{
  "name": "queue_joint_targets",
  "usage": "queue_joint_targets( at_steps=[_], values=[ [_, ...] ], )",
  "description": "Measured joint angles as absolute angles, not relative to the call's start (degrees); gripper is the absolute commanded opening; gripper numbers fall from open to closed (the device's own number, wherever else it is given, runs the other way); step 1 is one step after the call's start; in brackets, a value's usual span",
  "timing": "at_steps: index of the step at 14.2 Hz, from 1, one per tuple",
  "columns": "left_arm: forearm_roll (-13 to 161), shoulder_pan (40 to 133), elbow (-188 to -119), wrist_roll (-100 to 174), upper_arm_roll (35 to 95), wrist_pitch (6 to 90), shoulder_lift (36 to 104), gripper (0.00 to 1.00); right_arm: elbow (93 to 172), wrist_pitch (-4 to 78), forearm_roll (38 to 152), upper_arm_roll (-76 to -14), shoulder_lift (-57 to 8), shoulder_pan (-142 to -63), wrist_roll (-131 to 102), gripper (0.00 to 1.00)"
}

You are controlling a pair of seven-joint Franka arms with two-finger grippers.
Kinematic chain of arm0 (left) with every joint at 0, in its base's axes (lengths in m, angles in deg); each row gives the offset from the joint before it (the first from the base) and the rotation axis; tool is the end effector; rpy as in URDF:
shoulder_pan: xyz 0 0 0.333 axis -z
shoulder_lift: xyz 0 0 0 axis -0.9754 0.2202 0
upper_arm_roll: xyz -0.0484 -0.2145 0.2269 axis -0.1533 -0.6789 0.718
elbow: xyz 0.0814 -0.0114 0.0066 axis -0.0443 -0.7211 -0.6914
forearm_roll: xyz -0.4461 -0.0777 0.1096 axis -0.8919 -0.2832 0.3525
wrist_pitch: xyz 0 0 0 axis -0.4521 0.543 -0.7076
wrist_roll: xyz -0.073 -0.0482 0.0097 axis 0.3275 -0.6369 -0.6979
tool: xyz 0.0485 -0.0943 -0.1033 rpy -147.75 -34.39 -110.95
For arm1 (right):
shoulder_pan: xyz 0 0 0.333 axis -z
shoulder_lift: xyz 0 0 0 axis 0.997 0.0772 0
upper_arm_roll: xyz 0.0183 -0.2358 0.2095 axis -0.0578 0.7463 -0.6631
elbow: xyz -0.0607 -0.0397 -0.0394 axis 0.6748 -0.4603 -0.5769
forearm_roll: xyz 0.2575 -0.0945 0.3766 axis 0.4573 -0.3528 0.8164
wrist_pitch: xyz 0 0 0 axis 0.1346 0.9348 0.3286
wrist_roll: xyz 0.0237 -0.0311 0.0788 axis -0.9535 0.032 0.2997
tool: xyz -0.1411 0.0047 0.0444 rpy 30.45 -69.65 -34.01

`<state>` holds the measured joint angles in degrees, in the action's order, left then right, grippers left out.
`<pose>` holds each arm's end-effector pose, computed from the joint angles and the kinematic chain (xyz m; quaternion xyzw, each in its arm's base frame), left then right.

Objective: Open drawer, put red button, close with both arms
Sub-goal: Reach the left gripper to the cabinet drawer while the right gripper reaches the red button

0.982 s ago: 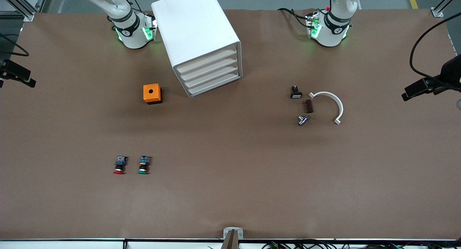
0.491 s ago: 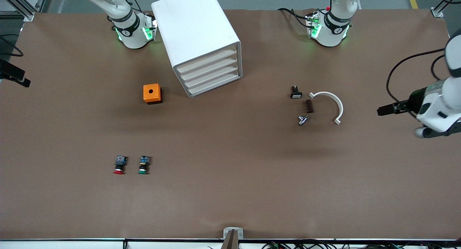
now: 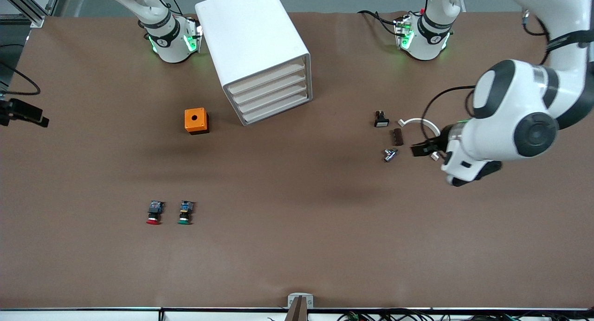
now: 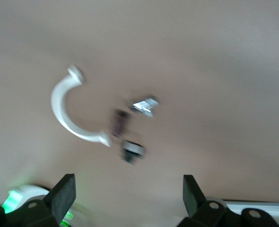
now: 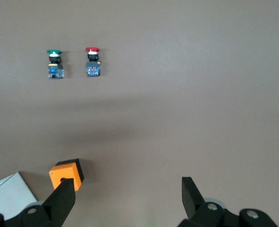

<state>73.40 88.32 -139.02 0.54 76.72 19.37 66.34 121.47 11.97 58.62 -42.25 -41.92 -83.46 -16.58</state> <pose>0.6577 -0.2285 0.3768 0.9556 0.2241 -0.1907 0.0130 0.6492 -0.1122 0.5331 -0.9990 0.0279 0.0339 0.0019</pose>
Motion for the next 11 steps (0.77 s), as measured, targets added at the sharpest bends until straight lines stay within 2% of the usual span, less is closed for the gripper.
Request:
queue_joint_targets(
  at_steps=[6, 11],
  values=[
    [56.7, 96.7, -131.3, -31.5, 76.7, 19.3, 77.4, 1.0, 121.7, 20.1, 56.8, -42.2, -31.3, -83.1, -16.5, 1.0],
    [42.2, 102.0, -130.0, -54.1, 76.5, 19.3, 86.0, 1.0, 122.1, 27.6, 58.0, -43.2, -25.1, -85.6, -11.8, 1.0]
  ],
)
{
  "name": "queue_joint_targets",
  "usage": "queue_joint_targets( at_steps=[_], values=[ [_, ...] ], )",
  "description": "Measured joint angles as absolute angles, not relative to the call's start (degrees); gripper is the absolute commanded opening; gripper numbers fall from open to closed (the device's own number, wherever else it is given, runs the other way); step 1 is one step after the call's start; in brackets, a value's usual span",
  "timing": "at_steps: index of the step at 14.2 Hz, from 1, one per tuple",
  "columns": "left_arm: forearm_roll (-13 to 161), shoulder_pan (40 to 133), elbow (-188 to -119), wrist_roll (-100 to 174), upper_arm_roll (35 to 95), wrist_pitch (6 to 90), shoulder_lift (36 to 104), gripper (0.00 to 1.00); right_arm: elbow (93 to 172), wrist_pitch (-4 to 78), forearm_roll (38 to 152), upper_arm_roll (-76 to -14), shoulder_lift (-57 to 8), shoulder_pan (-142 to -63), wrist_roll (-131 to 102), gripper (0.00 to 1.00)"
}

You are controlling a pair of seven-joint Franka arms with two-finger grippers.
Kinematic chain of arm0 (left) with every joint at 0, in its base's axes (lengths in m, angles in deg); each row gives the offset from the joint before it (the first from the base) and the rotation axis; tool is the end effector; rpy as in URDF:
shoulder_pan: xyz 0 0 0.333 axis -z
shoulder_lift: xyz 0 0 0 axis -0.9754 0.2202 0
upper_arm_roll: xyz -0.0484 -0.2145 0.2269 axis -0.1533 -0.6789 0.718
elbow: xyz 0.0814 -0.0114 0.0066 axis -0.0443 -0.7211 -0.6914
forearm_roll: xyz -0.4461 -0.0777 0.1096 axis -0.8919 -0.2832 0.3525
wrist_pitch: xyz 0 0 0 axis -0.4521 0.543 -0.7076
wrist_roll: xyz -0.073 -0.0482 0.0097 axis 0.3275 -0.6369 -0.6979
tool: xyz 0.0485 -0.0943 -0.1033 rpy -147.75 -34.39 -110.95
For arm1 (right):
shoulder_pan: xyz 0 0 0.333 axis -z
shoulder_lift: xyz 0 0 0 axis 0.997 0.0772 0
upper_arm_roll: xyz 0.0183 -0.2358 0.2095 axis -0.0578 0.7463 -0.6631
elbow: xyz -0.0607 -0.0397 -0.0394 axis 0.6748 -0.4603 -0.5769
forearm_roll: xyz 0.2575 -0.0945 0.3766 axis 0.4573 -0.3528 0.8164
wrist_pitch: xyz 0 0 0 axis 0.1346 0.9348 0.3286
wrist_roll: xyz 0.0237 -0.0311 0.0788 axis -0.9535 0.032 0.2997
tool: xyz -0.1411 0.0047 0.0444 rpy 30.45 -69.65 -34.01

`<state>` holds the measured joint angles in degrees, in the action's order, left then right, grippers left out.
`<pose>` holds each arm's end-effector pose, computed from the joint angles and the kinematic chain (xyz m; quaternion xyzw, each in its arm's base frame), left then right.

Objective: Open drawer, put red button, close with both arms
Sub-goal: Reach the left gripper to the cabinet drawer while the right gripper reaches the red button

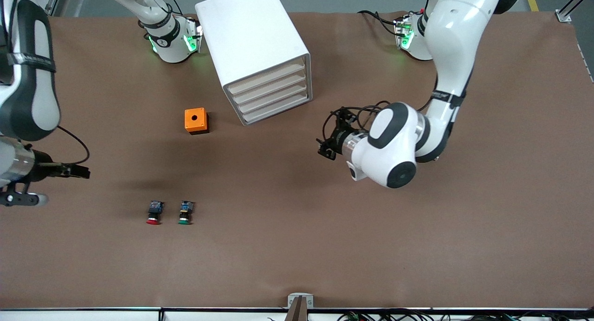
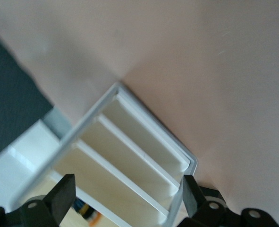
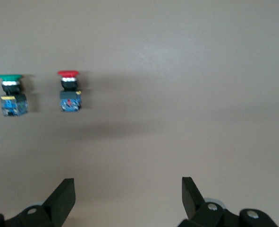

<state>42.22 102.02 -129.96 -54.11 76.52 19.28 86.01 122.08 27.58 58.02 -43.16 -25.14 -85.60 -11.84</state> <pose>0.5886 -0.4600 0.2462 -0.7044 -0.5525 0.4435 0.0443 0.7256 -0.0839 0.3444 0.9978 -0.0385 -0.0502 0.0215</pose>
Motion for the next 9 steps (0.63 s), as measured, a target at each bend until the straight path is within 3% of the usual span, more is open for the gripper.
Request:
queue_joint_targets(
  at_steps=[6, 9],
  values=[
    [30.8, 104.8, -128.1, -76.9, 76.2, 19.2, 93.4, 0.99, 125.0, 39.6, 65.8, -43.3, -20.2, -88.5, -9.1, 1.0],
    [29.9, 104.8, -128.0, -82.8, 74.1, 18.7, 96.0, 0.82, 127.2, 46.1, 65.8, -43.3, -17.7, -90.2, -8.9, 1.0]
  ],
)
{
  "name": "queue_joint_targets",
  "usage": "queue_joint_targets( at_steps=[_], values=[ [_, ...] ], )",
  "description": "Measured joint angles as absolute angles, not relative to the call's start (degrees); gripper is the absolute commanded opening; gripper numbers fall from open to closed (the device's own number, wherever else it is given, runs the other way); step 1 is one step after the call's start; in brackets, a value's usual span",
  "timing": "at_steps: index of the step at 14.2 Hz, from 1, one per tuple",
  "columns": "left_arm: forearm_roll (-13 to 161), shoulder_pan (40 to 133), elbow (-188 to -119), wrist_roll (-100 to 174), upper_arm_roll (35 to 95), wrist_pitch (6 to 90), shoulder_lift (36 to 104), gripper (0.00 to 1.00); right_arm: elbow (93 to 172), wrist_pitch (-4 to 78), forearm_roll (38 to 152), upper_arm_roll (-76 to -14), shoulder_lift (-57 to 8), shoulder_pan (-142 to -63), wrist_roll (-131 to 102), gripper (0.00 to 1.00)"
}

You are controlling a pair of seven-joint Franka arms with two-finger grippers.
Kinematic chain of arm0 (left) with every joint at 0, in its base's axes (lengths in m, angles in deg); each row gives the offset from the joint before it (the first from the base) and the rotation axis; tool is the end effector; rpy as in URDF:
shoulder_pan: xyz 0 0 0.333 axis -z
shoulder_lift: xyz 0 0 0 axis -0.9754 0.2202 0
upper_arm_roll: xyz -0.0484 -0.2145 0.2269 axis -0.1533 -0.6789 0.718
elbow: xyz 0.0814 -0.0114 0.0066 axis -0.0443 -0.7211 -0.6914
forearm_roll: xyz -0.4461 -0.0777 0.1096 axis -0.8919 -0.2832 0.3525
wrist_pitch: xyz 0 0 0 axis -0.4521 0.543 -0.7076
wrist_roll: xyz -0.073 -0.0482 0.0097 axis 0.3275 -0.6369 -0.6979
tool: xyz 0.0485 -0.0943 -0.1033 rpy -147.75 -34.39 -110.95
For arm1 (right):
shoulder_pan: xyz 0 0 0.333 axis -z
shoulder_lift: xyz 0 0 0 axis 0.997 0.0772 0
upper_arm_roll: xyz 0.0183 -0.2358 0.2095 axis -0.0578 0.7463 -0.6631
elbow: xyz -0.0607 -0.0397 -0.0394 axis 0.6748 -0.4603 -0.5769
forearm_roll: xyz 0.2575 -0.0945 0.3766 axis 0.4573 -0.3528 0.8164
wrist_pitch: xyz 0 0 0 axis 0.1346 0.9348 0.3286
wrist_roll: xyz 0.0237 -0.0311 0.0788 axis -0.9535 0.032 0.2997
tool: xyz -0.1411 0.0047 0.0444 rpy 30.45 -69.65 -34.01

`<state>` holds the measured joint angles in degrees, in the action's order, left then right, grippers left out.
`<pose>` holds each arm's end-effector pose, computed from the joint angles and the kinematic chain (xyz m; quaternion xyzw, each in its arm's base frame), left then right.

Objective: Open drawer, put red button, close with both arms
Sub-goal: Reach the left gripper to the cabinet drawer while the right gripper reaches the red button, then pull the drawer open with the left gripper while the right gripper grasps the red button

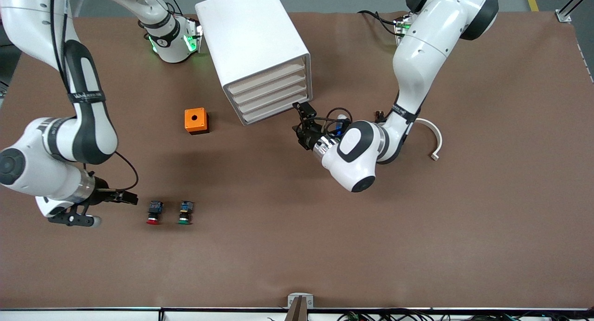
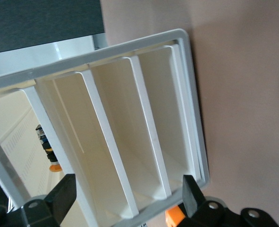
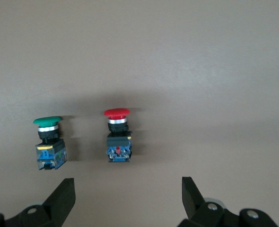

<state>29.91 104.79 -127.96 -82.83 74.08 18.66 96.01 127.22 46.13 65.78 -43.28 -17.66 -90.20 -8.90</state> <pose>0.5366 -0.5244 0.1646 -0.4855 -0.6664 0.5284 0.2024 0.7474 -0.0166 0.2274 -0.9981 0.0561 -0.0050 0.0238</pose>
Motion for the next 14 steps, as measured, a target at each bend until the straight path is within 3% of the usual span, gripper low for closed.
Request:
queue_joint_targets(
  at_steps=[3, 10, 14],
  values=[
    [28.6, 105.0, -128.0, -85.4, 71.6, 18.3, 97.7, 0.69, 128.0, 50.2, 65.8, -43.3, -14.7, -91.0, -8.8, 1.0],
    [27.9, 108.8, -131.3, -88.1, 71.2, 14.5, 98.5, 0.5, 131.0, 59.6, 66.0, -43.3, -10.3, -92.4, -8.6, 1.0],
    [27.9, 110.7, -132.3, -88.2, 71.1, 11.7, 98.5, 0.32, 132.0, 63.0, 67.2, -43.4, -9.0, -92.8, -8.4, 1.0]
  ],
)
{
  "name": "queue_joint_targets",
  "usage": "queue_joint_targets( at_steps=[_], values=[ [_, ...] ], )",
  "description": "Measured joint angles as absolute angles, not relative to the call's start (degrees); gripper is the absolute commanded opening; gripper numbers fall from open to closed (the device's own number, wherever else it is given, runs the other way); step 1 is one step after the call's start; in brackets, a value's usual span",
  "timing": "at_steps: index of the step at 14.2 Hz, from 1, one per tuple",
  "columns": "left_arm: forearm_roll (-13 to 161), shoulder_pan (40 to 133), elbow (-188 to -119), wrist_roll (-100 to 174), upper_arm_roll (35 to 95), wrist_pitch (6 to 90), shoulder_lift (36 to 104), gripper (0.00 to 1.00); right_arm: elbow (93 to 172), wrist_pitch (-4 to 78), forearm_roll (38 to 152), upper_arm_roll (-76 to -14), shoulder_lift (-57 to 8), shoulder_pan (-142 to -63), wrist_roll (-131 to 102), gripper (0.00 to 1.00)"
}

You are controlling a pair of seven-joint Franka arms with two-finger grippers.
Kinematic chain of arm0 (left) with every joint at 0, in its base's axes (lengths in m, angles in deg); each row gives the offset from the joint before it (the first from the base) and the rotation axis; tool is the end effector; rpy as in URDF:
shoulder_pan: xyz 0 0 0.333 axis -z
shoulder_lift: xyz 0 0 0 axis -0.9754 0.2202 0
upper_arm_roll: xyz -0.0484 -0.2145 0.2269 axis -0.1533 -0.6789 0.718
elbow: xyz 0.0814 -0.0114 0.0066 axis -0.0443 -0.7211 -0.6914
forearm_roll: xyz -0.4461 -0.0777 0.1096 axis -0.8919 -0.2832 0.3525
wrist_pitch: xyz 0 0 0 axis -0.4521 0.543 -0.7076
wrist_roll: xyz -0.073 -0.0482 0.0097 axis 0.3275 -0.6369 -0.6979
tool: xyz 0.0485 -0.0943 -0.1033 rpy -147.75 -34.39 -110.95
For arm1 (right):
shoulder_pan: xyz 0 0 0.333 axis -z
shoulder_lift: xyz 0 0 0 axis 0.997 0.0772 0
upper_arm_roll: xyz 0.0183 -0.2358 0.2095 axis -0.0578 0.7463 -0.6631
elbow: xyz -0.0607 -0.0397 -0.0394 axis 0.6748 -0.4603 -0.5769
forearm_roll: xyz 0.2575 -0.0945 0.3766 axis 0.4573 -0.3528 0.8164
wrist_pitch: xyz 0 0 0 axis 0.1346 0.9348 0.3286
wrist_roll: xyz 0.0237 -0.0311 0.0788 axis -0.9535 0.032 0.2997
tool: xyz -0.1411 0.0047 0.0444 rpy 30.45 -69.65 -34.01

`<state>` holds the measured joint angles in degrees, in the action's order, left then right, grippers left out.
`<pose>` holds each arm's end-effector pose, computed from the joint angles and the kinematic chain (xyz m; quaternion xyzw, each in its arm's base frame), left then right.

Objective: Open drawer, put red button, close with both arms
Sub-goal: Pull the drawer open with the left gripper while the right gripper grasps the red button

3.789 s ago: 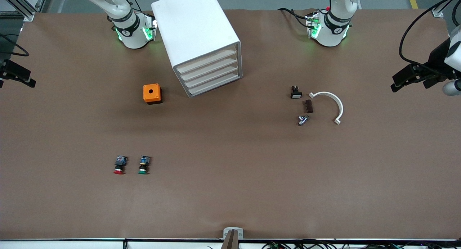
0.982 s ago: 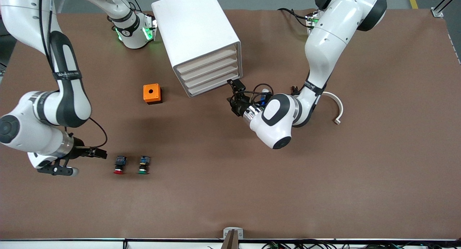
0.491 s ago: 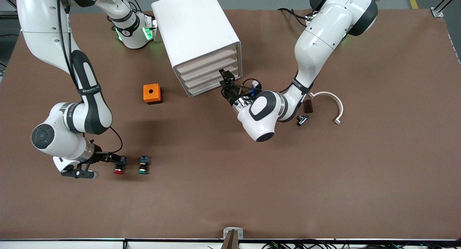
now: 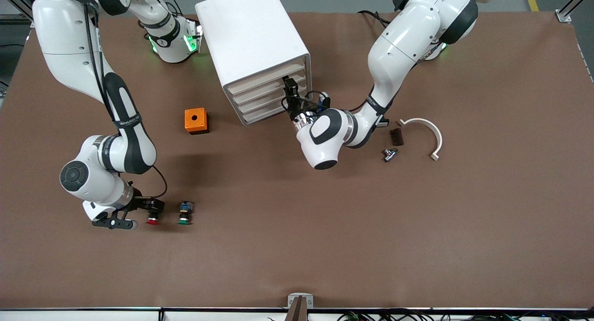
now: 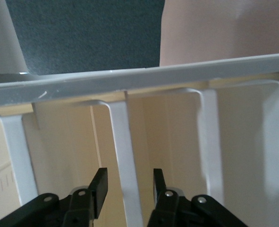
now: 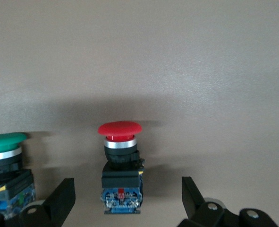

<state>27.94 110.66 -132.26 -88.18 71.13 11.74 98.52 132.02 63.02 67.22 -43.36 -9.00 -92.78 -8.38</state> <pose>0.4118 -0.5764 0.1261 -0.4639 -0.6076 0.5392 0.3533 0.7327 0.0082 0.1022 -0.9978 0.0538 -0.0356 0.0139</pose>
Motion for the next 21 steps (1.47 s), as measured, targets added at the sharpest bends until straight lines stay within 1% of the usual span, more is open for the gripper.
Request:
queue_joint_targets(
  at_steps=[2, 4, 6, 8, 9, 11, 12, 16, 17, 19, 21],
  values=[
    [27.9, 111.0, -132.4, -88.2, 71.1, 11.4, 98.5, 0.22, 133.2, 65.3, 67.7, -43.4, -8.5, -93.2, -8.0, 1.0],
    [27.9, 111.1, -132.6, -88.2, 71.1, 11.3, 98.5, 0.14, 133.6, 65.8, 67.9, -43.4, -8.1, -93.6, -6.8, 0.99],
    [27.9, 111.1, -132.7, -88.2, 71.1, 11.3, 98.6, 0.07, 133.6, 65.8, 67.9, -43.4, -8.0, -94.1, -6.0, 0.9],
    [27.9, 111.1, -132.7, -88.4, 71.1, 11.3, 98.6, 0.02, 133.7, 65.8, 67.9, -43.4, -8.0, -94.4, -5.8, 0.76],
    [27.9, 111.1, -132.7, -89.7, 71.2, 11.3, 98.7, 0.02, 133.7, 65.8, 67.9, -43.4, -7.9, -94.3, -5.8, 0.64],
    [27.8, 111.0, -132.7, -90.5, 71.2, 11.3, 98.7, 0.02, 133.8, 65.8, 67.9, -43.4, -7.8, -94.3, -5.8, 0.08],
    [27.8, 110.9, -132.7, -90.5, 71.2, 11.3, 98.7, 0.03, 133.8, 65.8, 67.9, -43.3, -7.7, -94.3, -5.8, 0.0],
    [27.6, 109.0, -132.7, -90.5, 71.5, 11.0, 98.7, 0.05, 133.3, 65.5, 67.9, -42.9, -7.8, -94.3, -5.8, 0.0],
    [27.2, 108.3, -132.7, -90.5, 71.6, 11.0, 98.7, 0.05, 132.9, 64.1, 67.9, -42.8, -7.9, -94.3, -5.8, 0.0],
    [26.3, 106.7, -132.7, -90.5, 72.0, 11.0, 98.8, 0.06, 130.9, 59.2, 67.9, -42.3, -8.8, -94.3, -5.6, 0.0],
    [25.1, 105.3, -132.7, -90.5, 72.5, 11.2, 99.0, 0.07, 129.2, 52.6, 67.9, -41.5, -11.7, -94.3, -3.7, 0.0]
  ],
)
